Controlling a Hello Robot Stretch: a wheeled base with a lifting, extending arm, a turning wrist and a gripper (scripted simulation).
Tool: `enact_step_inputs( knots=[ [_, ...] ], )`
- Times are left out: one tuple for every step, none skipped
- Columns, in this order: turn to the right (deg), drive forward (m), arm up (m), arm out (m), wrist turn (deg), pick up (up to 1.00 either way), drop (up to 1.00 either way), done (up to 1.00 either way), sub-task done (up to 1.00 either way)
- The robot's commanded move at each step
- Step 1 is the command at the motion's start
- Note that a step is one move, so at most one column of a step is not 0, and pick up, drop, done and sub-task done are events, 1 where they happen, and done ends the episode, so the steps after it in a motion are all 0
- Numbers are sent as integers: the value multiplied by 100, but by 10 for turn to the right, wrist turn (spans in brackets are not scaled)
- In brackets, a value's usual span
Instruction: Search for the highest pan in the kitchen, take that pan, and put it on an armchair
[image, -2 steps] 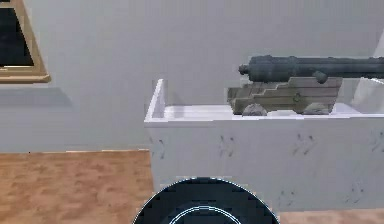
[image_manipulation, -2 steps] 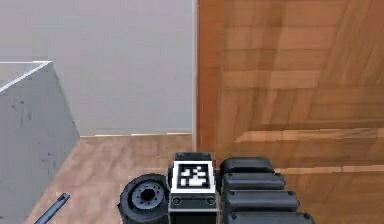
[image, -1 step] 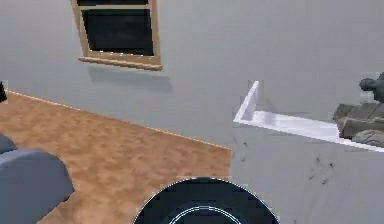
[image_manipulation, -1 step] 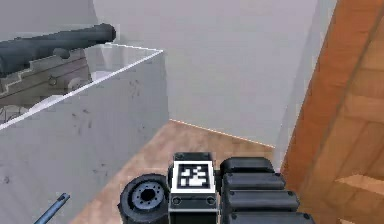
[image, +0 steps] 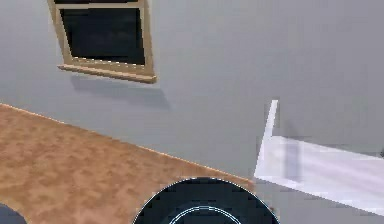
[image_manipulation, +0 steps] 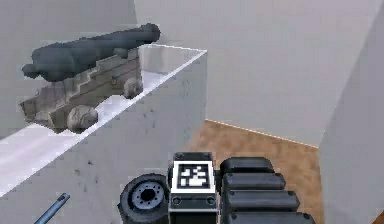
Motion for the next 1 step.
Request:
enact_step_inputs(
  knots=[
    [-300,0,0,0,0,0,0,0,0]
  ],
)
